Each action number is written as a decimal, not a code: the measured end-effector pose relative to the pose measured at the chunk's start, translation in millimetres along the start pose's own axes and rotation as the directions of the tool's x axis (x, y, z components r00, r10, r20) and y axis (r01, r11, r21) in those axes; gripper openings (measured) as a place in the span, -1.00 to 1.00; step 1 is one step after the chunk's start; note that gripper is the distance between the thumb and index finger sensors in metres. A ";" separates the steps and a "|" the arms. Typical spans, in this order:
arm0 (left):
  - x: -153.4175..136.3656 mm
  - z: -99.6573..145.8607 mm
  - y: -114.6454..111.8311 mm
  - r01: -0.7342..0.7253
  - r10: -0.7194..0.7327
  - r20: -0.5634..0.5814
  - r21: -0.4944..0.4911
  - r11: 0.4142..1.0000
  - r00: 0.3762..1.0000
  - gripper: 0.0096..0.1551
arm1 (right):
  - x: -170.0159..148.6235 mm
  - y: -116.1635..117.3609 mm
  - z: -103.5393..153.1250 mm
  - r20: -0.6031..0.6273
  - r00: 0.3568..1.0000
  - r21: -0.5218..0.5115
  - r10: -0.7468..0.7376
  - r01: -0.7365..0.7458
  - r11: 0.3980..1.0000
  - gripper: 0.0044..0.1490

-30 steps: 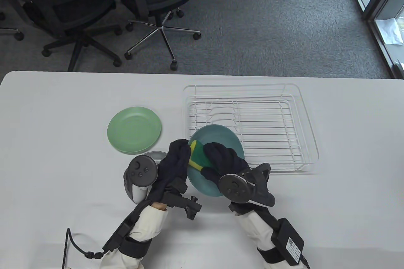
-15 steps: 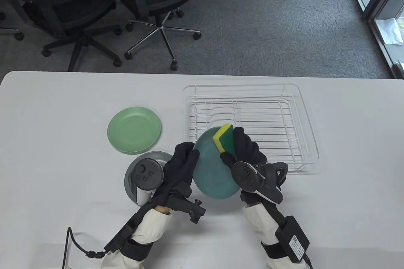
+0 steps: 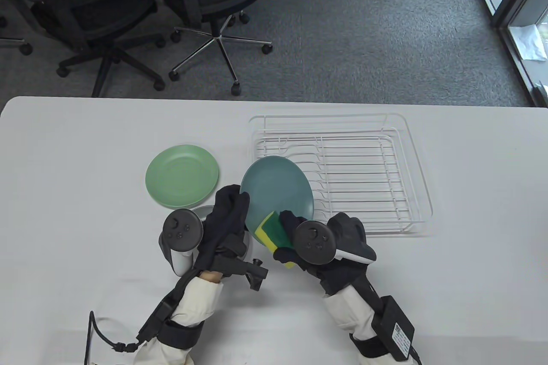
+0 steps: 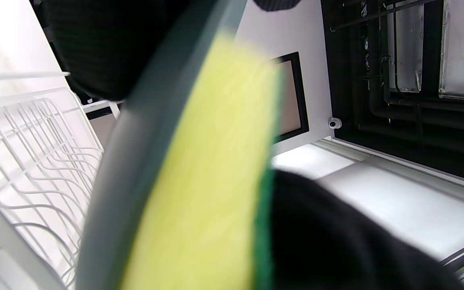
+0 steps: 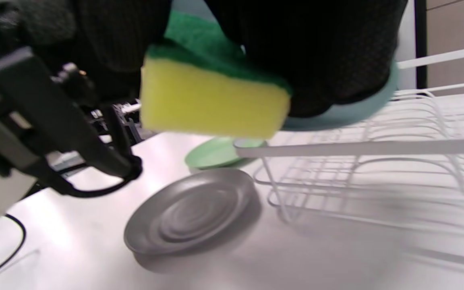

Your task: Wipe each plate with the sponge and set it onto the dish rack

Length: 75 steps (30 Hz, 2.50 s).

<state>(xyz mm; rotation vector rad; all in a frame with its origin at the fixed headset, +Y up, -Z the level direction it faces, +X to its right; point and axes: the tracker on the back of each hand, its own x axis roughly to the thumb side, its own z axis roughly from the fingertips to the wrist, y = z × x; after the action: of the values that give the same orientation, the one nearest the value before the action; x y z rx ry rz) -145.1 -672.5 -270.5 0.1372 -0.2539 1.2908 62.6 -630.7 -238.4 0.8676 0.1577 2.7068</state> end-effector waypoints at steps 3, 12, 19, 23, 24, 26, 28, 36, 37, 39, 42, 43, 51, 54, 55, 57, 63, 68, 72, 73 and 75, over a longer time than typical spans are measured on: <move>2.0 0.8 -5.8 -0.009 0.009 0.005 -0.030 1.000 1.000 -0.39 | 1.0 1.8 -0.8 -0.014 0.999 -0.117 0.042 -0.044 0.992 0.03; 13.8 6.1 -18.2 0.014 -0.010 0.051 -0.079 0.997 0.999 -0.40 | -27.7 7.8 -3.2 -0.228 0.959 -0.272 0.170 -0.230 0.934 0.04; 17.5 6.6 -12.3 0.016 -0.013 0.062 -0.052 0.999 0.998 -0.38 | -50.5 11.6 -3.2 -0.364 0.905 -0.254 0.219 -0.323 0.912 0.03; 10.1 3.3 -5.2 -0.008 0.008 0.027 -0.023 1.000 1.000 -0.38 | -55.5 5.6 2.2 -0.438 0.858 -0.268 0.267 -0.408 0.873 0.03; 6.5 1.6 -1.1 -0.021 0.021 0.014 -0.007 1.000 1.000 -0.38 | -57.4 1.8 5.1 -0.440 0.868 -0.295 0.230 -0.382 0.876 0.04; 0.2 -1.0 6.6 -0.044 0.045 -0.010 0.025 0.999 0.999 -0.37 | -60.0 -4.3 10.2 -0.425 0.893 -0.347 0.147 -0.310 0.885 0.04; -5.2 -2.8 14.0 -0.071 0.073 -0.034 0.055 0.996 0.997 -0.34 | -61.5 -9.3 14.3 -0.412 0.907 -0.384 0.082 -0.254 0.888 0.04; -13.2 -4.6 38.5 -0.247 0.257 -0.062 0.139 0.959 0.964 -0.28 | -68.5 -13.8 18.8 -0.263 0.922 -0.446 -0.283 0.144 0.883 0.06; -12.5 -4.4 38.4 -0.272 0.282 -0.063 0.134 0.953 0.957 -0.28 | -69.1 -11.8 17.4 -0.228 0.912 -0.439 -0.340 0.215 0.872 0.07; -11.6 -4.2 35.5 -0.319 0.328 -0.067 0.117 0.940 0.942 -0.29 | -69.0 -7.8 15.0 -0.129 0.893 -0.456 -0.431 0.333 0.825 0.08; -15.6 -5.8 34.2 -0.336 0.346 -0.079 0.113 0.935 0.935 -0.30 | -68.2 -6.3 16.7 -0.041 0.860 -0.547 -0.508 0.406 0.732 0.06; -18.1 -6.4 33.7 -0.342 0.352 -0.086 0.109 0.933 0.932 -0.31 | -67.8 -7.0 17.8 0.001 0.852 -0.569 -0.524 0.431 0.700 0.06; -20.3 -8.0 18.2 -0.066 0.067 -0.150 0.011 0.998 0.986 -0.35 | -63.9 -10.8 25.9 0.123 0.810 -0.637 -0.573 0.508 0.580 0.05; -22.3 -8.5 12.5 -0.079 0.075 -0.172 -0.016 0.997 0.982 -0.37 | -65.2 -9.5 26.3 0.173 0.774 -0.639 -0.609 0.559 0.528 0.02; -23.8 -9.1 11.0 -0.081 0.074 -0.181 -0.031 0.996 0.981 -0.37 | -66.8 -8.6 26.8 0.194 0.746 -0.639 -0.637 0.589 0.495 0.00; -24.9 -9.5 9.3 -0.072 0.061 -0.187 -0.052 0.996 0.980 -0.38 | -69.3 -7.6 27.9 0.211 0.718 -0.650 -0.663 0.609 0.454 -0.03; -26.6 -10.5 4.6 -0.065 0.049 -0.183 -0.087 0.994 0.982 -0.40 | -80.1 -8.1 33.1 0.241 0.665 -0.682 -0.707 0.634 0.364 -0.16; -27.6 -10.7 -0.5 -0.061 0.037 -0.178 -0.128 0.990 0.983 -0.41 | -85.3 -6.9 34.1 0.264 0.626 -0.674 -0.734 0.664 0.323 -0.19; -28.1 -11.7 -3.8 -0.066 0.034 -0.176 -0.185 0.980 0.984 -0.43 | -87.9 -5.7 31.2 0.295 0.581 -0.627 -0.758 0.716 0.305 -0.22; -27.3 -12.3 -4.9 -0.059 0.024 -0.167 -0.212 0.976 0.986 -0.43 | -88.0 -4.8 29.7 0.300 0.559 -0.606 -0.773 0.737 0.298 -0.22; -25.3 -12.8 -7.0 -0.046 0.009 -0.149 -0.247 0.968 0.989 -0.45 | -87.9 -2.6 26.8 0.298 0.536 -0.582 -0.790 0.758 0.294 -0.22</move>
<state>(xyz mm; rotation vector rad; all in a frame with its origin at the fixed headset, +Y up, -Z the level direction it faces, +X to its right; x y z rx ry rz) -143.4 -694.8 -289.2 -0.1770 -0.2909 1.2787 147.0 -655.1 -265.5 0.3217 -0.3036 1.6015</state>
